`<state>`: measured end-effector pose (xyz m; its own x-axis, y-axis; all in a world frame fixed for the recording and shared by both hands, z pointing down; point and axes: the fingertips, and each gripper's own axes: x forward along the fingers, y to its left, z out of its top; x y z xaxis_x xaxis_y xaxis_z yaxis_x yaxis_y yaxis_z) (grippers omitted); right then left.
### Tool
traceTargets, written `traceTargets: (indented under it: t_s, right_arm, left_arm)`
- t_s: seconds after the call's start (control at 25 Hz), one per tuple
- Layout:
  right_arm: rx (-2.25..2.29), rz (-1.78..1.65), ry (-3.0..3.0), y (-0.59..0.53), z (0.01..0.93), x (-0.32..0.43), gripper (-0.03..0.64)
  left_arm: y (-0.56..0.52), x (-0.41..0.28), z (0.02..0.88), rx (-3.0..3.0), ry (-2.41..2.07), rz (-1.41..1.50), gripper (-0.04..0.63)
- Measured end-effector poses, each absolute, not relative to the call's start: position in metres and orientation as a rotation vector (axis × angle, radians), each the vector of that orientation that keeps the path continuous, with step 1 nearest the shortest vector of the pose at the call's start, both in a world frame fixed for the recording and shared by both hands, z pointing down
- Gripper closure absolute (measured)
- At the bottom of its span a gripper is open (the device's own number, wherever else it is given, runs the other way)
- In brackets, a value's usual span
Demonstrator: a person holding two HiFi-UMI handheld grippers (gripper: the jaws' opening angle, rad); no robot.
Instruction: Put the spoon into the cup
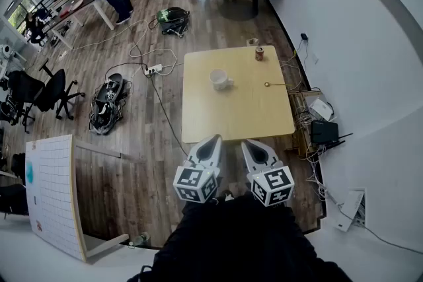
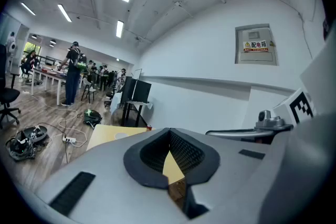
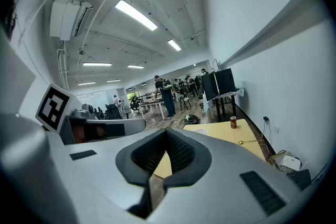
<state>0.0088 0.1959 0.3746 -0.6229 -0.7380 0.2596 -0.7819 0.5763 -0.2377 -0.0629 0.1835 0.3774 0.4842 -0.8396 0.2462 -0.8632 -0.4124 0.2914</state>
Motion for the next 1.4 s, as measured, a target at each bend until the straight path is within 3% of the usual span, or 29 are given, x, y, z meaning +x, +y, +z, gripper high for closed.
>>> traceTargets:
  t_s: [1.4]
  right_arm:
    - [1.302, 0.614, -2.599, 0.213, 0.406, -0.021, 0.595]
  left_arm:
    - [0.199, -0.1, 0.415, 2.279, -1.378, 0.099, 0.561]
